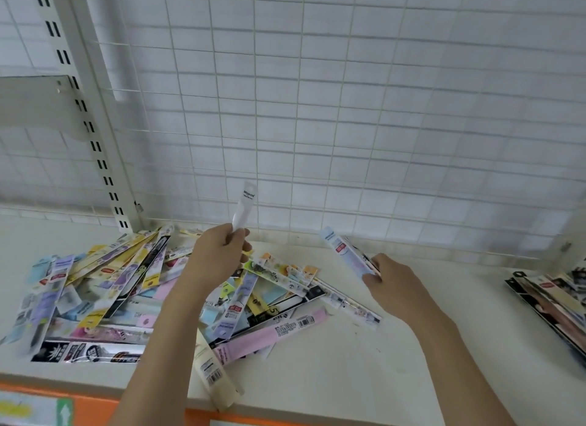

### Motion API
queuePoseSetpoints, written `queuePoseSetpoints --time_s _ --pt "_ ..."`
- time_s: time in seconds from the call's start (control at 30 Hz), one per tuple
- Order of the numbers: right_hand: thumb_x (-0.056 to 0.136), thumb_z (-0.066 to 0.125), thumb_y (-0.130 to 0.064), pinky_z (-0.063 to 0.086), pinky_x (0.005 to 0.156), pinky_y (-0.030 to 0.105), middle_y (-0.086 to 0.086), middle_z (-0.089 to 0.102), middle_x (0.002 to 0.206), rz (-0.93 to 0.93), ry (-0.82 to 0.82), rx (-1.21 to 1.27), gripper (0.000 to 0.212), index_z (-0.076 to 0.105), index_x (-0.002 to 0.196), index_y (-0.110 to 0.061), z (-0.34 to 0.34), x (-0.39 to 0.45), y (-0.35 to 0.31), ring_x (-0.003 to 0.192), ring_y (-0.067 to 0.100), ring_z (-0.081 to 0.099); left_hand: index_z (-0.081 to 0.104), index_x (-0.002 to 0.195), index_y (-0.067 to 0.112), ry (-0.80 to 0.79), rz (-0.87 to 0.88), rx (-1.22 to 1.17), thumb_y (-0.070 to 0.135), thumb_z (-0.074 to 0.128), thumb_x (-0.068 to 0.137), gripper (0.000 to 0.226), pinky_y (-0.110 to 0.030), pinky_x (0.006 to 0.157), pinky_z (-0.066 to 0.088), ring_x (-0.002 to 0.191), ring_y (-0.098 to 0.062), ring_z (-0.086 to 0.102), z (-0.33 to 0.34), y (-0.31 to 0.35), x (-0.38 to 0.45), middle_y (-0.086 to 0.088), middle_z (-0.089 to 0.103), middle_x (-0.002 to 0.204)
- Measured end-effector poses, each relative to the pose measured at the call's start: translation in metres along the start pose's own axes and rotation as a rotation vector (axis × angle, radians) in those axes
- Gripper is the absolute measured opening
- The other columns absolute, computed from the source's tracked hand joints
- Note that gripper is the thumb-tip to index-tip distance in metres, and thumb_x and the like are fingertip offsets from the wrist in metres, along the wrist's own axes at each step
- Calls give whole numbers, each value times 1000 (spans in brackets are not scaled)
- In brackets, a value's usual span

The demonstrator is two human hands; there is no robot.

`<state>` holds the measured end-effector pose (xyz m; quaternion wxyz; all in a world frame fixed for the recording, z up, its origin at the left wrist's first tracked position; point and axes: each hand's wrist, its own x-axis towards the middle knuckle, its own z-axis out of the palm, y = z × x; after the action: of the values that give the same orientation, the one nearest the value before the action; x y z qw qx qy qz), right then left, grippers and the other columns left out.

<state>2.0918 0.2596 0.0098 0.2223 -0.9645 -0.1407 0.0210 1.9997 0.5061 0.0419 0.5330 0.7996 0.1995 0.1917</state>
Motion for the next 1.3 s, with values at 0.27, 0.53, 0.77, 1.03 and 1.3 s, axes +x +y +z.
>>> queuePoseSetpoints --time_s 0.27,0.53,0.77,1.03,1.3 --pt "95 39 -40 34 56 33 1 47 59 23 26 223 38 35 66 -17 4 -28 -7 58 23 43 50 80 4 -63 -34 301 17 45 93 19 -28 56 35 58 -21 44 14 -18 13 -8 50 67" --pt "91 52 -29 25 51 27 0 34 56 61 73 275 36 32 65 -12 1 -34 1 54 18 33 50 118 2 -219 -111 649 46 48 90 52 -29 63 39 82 -24 55 41 -33 31 -5 57 76" --pt "96 41 -21 29 54 29 2 45 62 107 69 327 30 36 69 -11 1 -37 4 57 18 40 52 81 7 -242 -99 744 43 53 89 37 -25 54 35 67 -17 46 46 -29 31 1 41 64" --pt "98 38 -23 41 58 29 14 63 87 81 33 447 21 47 94 -4 12 -25 -12 68 23 54 44 111 3 -240 -143 427 14 59 86 31 -36 68 54 76 -30 61 23 -19 21 -16 61 99" --pt "95 45 -28 36 57 31 2 55 73 -67 -60 351 12 46 95 -16 22 -25 -38 63 20 50 33 64 12 -182 -105 366 7 46 87 27 -25 49 23 50 -18 27 -12 -15 1 -3 32 57"
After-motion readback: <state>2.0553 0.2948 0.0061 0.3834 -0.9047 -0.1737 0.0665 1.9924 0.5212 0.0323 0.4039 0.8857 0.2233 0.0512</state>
